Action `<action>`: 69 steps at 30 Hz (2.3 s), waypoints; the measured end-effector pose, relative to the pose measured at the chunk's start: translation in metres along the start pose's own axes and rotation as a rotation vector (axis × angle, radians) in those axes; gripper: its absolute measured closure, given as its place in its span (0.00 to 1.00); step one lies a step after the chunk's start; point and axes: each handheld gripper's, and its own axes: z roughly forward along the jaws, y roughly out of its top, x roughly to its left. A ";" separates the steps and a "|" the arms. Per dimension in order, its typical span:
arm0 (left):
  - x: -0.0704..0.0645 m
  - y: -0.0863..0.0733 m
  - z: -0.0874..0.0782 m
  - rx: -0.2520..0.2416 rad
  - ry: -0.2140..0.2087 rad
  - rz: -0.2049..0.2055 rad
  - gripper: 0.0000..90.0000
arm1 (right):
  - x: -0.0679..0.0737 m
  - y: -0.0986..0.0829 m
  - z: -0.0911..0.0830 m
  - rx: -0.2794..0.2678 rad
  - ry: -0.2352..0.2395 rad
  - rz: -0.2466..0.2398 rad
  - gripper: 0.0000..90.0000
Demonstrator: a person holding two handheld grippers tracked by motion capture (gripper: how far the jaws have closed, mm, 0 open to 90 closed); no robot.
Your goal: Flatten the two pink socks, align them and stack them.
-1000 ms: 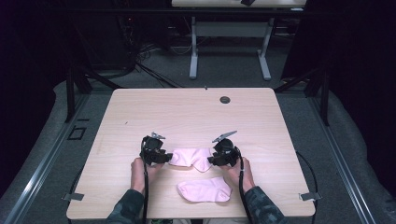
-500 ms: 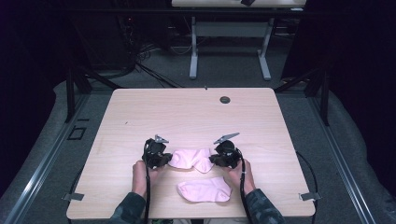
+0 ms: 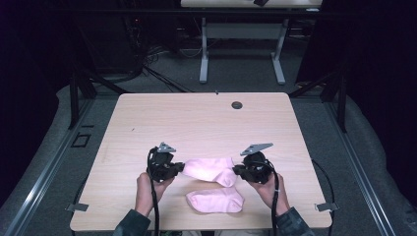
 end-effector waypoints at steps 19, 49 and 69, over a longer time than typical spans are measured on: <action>-0.033 -0.036 -0.001 0.100 -0.103 -0.008 0.98 | 0.014 -0.043 -0.035 0.052 0.068 0.038 0.93; -0.050 -0.057 0.013 0.097 0.024 0.092 0.52 | 0.021 -0.066 -0.001 0.001 0.106 0.017 0.70; -0.037 -0.065 0.003 0.016 0.135 0.077 0.13 | 0.018 -0.074 0.005 0.024 0.020 0.012 0.30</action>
